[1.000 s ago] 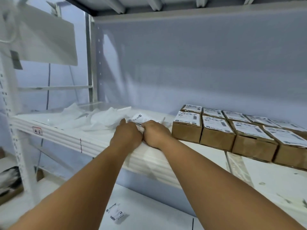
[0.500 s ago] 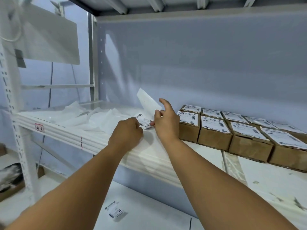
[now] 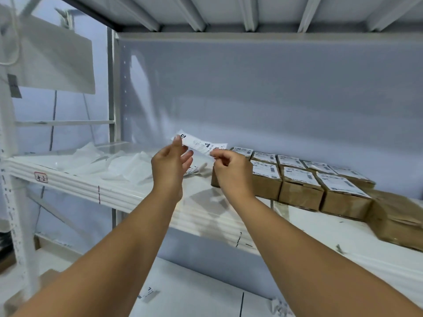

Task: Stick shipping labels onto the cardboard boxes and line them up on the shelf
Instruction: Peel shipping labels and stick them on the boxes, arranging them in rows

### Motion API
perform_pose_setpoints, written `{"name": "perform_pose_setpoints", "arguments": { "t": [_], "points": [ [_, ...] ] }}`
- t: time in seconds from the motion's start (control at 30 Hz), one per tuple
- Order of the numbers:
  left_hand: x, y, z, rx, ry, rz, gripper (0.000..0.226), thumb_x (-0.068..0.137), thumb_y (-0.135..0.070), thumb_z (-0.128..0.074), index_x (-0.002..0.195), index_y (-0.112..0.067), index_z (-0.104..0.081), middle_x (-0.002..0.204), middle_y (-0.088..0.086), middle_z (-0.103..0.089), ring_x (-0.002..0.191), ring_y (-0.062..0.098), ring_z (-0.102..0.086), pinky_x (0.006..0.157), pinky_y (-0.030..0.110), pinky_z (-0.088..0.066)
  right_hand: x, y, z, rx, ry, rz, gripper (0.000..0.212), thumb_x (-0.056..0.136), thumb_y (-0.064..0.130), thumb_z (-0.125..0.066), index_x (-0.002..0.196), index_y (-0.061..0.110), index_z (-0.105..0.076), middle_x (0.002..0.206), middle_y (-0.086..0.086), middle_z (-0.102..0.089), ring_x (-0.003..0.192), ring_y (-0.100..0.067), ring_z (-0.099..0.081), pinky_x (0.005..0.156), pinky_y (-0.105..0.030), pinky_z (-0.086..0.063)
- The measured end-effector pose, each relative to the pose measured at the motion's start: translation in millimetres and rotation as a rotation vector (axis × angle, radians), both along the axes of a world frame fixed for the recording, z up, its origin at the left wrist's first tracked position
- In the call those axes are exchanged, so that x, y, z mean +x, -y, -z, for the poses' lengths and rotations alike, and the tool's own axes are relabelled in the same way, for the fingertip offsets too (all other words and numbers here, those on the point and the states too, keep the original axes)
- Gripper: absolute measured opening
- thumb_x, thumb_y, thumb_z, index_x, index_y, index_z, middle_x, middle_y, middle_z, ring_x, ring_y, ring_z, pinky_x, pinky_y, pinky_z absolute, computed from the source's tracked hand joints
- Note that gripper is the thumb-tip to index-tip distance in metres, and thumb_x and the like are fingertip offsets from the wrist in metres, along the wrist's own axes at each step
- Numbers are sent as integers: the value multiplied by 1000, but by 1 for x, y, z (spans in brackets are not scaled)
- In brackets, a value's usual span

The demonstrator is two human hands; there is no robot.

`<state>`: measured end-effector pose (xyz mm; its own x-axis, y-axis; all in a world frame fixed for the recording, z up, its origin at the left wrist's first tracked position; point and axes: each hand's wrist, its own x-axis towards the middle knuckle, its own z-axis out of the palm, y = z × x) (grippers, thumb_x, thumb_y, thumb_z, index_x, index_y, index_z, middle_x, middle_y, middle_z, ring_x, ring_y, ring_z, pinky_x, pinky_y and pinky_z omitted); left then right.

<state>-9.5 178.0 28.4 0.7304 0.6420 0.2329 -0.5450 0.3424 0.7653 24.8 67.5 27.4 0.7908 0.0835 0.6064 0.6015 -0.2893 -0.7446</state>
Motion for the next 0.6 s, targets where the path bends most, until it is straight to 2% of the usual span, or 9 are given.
{"name": "perform_pose_setpoints", "arguments": {
  "t": [0.07,0.13,0.2,0.3,0.33,0.47,0.5,0.6],
  "points": [
    [-3,15,-7,-128,16,31,10,93,-7,-53,87,-6,-62,85,6,-67,80,19,-68,65,16,-54,-7,19,0,13,3,12,28,88,4,-49,92,14,-75,101,9,-68,91,-5,-59,80,-16,-45],
    [-5,29,-10,-153,12,74,14,95,-14,-54,86,-8,-62,85,5,-69,77,16,-68,64,18,-55,-11,38,1,37,-4,30,26,87,5,-50,88,13,-75,103,9,-69,88,-6,-62,79,-18,-46],
    [-6,46,-12,-152,-5,102,17,94,-23,-56,88,-8,-62,91,7,-69,78,14,-69,65,19,-56,-14,60,-2,41,0,51,25,87,8,-52,86,15,-76,97,14,-68,70,2,-56,66,-14,-42],
    [-1,71,-8,-125,-35,118,9,94,-6,-52,97,-2,-60,102,14,-67,77,17,-66,62,18,-55,-18,94,-7,63,-8,80,21,88,12,-53,90,20,-73,89,16,-67,51,4,-49,54,-12,-36],
    [0,82,-6,-105,-49,140,11,94,-1,-51,100,-1,-59,103,15,-66,78,17,-65,62,18,-55,-18,107,-8,76,-4,100,21,88,12,-54,92,22,-72,91,14,-68,53,4,-50,54,-12,-37],
    [6,124,1,-61,-54,281,12,93,3,-49,101,0,-58,101,15,-66,82,21,-65,67,20,-56,-8,154,-9,159,-11,193,29,90,6,-55,109,26,-62,114,7,-61,85,1,-60,66,-12,-45],
    [8,137,3,-48,-57,312,11,93,2,-50,98,-2,-58,100,14,-66,83,21,-65,68,21,-56,-5,168,-9,213,-37,205,33,90,4,-56,112,27,-60,115,7,-59,89,-2,-61,70,-15,-49],
    [16,168,7,24,-70,375,15,94,1,-50,90,-9,-60,96,11,-68,81,19,-65,67,22,-56,4,202,-5,447,-202,208,33,89,1,-56,110,27,-57,103,3,-63,90,-19,-67,81,-42,-57]
  ]
}}
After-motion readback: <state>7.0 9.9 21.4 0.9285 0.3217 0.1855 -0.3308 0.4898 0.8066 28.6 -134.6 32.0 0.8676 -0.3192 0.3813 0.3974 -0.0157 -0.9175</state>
